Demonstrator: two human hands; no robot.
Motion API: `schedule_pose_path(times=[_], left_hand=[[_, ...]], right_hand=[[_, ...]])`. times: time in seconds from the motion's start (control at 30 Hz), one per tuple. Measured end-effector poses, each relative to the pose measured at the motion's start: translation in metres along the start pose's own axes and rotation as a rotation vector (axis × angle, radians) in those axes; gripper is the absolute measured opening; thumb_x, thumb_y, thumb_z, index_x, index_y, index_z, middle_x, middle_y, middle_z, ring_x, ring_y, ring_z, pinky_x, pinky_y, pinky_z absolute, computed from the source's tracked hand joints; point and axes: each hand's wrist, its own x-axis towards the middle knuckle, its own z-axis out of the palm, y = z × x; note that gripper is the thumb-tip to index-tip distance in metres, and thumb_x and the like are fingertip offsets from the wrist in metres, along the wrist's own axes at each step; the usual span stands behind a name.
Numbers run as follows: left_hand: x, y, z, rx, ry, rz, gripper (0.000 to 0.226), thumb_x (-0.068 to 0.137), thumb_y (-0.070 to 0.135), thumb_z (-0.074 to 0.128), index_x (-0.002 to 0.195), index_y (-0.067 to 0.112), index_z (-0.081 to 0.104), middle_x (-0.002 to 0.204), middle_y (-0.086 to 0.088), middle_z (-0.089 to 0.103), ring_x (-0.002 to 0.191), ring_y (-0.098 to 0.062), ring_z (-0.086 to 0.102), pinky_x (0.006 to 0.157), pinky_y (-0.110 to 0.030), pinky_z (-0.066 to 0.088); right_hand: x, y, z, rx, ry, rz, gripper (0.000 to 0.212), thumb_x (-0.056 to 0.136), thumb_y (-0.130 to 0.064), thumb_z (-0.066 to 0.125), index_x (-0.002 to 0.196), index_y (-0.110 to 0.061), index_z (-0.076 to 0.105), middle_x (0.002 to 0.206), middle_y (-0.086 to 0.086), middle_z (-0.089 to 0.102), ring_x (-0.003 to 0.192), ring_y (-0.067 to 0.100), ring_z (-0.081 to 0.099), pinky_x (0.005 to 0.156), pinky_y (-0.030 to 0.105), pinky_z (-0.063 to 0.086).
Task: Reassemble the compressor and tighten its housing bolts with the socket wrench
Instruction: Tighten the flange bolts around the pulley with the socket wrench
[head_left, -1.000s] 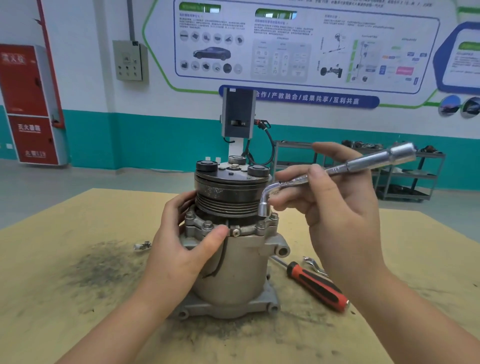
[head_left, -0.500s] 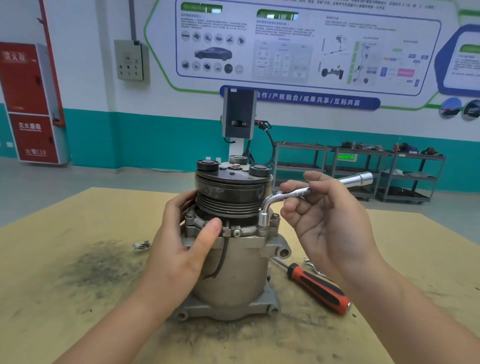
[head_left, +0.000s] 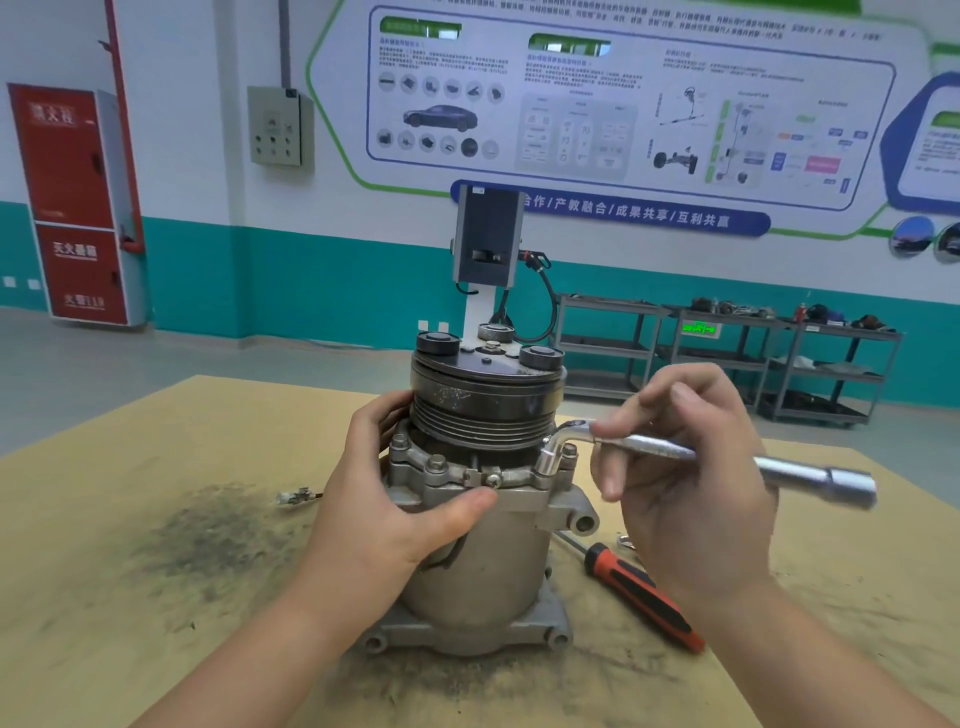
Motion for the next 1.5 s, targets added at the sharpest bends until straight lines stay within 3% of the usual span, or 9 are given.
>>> schedule_pose_path(times=[0.17,0.27,0.33,0.5,0.73,0.83,1.23,1.5], left_hand=[[0.000,-0.001,0.001,-0.018,0.018,0.026,0.073,0.050,0.060,0.082,0.114,0.064,0.045,0.121,0.030,0.060,0.112,0.001,0.061,0.093,-0.026,0.045],[0.001,-0.001,0.002,-0.010,0.023,0.033,0.073,0.053,0.061,0.081,0.116,0.060,0.045,0.120,0.028,0.060,0.111,-0.001,0.062,0.094,-0.029,0.047],[0.001,-0.002,0.002,-0.019,0.022,0.024,0.074,0.052,0.063,0.082,0.116,0.059,0.046,0.120,0.027,0.061,0.111,-0.003,0.063,0.096,-0.034,0.049],[0.000,-0.001,0.001,-0.015,0.011,0.022,0.071,0.051,0.064,0.080,0.113,0.064,0.045,0.119,0.032,0.060,0.111,0.003,0.061,0.092,-0.025,0.045],[0.000,0.004,0.001,0.005,0.002,0.007,0.066,0.052,0.062,0.077,0.109,0.070,0.043,0.119,0.039,0.056,0.113,0.008,0.057,0.091,-0.018,0.043],[0.000,0.004,0.001,0.015,0.004,0.004,0.067,0.052,0.063,0.076,0.109,0.069,0.042,0.117,0.041,0.055,0.111,0.010,0.057,0.090,-0.016,0.042],[-0.001,0.004,0.001,0.003,0.010,0.004,0.068,0.053,0.063,0.077,0.111,0.066,0.044,0.120,0.036,0.057,0.112,0.006,0.058,0.092,-0.021,0.044],[-0.001,0.005,0.000,-0.007,-0.005,-0.003,0.068,0.052,0.065,0.078,0.110,0.067,0.043,0.121,0.035,0.057,0.113,0.005,0.058,0.092,-0.021,0.044]], right_hand=[[-0.015,0.002,0.011,-0.618,-0.226,-0.421,0.004,0.085,-0.018,0.060,0.088,-0.019,0.058,0.075,0.003,0.066,0.056,0.016,0.064,0.051,0.031,0.053],[-0.015,-0.001,0.014,-0.789,-0.370,-0.543,0.012,0.083,-0.011,0.070,0.094,-0.011,0.066,0.086,0.006,0.069,0.075,0.018,0.068,0.062,0.033,0.057],[-0.013,-0.004,0.014,-0.843,-0.369,-0.565,0.014,0.079,-0.003,0.075,0.092,-0.005,0.070,0.089,0.004,0.071,0.081,0.016,0.068,0.066,0.034,0.057],[-0.007,-0.014,0.018,-0.576,-0.254,-0.397,0.010,0.091,-0.026,0.062,0.098,-0.019,0.061,0.095,0.002,0.071,0.077,0.016,0.073,0.066,0.035,0.059],[0.004,-0.018,0.015,-0.109,0.014,0.026,0.009,0.095,-0.006,0.043,0.099,-0.014,0.045,0.076,0.014,0.071,0.051,0.022,0.064,0.058,0.030,0.055],[0.009,-0.017,0.010,-0.021,0.083,0.132,0.016,0.097,0.003,0.036,0.098,-0.012,0.043,0.069,0.016,0.070,0.045,0.022,0.060,0.051,0.028,0.052],[0.015,-0.008,0.003,0.224,0.173,0.352,0.010,0.094,-0.003,0.039,0.092,-0.009,0.046,0.069,0.016,0.068,0.045,0.020,0.056,0.049,0.026,0.051],[0.018,-0.008,0.000,0.222,0.175,0.425,0.007,0.092,-0.004,0.040,0.094,-0.008,0.046,0.067,0.014,0.066,0.044,0.018,0.054,0.048,0.025,0.050]])
